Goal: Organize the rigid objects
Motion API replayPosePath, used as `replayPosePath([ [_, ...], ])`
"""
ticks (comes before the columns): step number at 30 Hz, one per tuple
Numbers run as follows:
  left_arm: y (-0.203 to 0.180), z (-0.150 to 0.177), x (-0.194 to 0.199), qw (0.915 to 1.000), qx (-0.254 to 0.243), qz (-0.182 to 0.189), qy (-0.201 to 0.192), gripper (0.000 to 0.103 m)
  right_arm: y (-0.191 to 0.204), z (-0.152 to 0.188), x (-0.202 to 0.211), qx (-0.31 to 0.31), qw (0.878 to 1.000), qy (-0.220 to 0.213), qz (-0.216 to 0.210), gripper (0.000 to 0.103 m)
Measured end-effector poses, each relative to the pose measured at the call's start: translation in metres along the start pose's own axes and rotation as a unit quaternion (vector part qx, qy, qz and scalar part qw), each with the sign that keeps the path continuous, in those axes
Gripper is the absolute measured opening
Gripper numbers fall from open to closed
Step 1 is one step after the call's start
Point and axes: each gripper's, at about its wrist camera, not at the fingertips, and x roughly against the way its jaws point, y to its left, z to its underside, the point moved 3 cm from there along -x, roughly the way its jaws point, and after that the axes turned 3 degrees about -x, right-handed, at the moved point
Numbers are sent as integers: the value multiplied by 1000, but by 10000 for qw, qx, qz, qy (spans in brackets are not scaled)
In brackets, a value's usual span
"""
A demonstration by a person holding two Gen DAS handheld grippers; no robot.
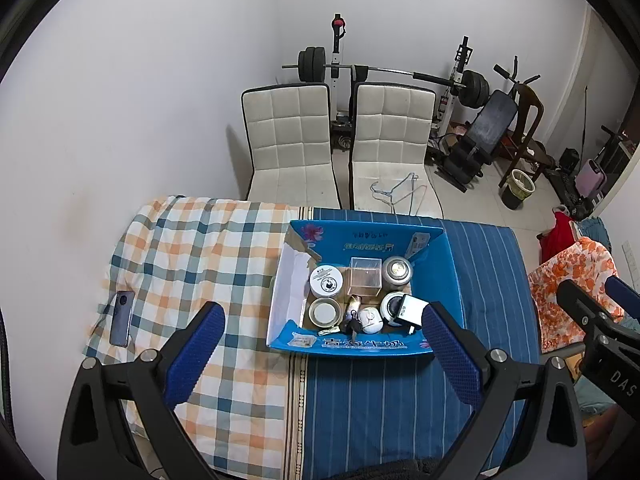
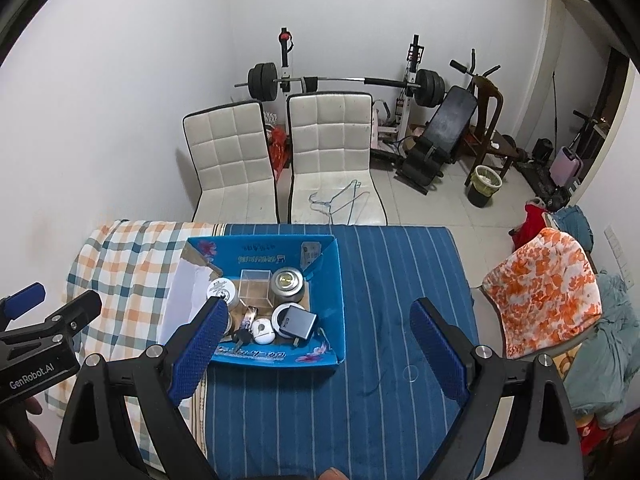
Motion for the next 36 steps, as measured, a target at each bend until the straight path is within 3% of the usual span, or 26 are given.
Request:
replayPosePath([
  [36,3,3,8,10000,-64,-27,-51,101,-3,7,16,93,9999,9,-75,94],
])
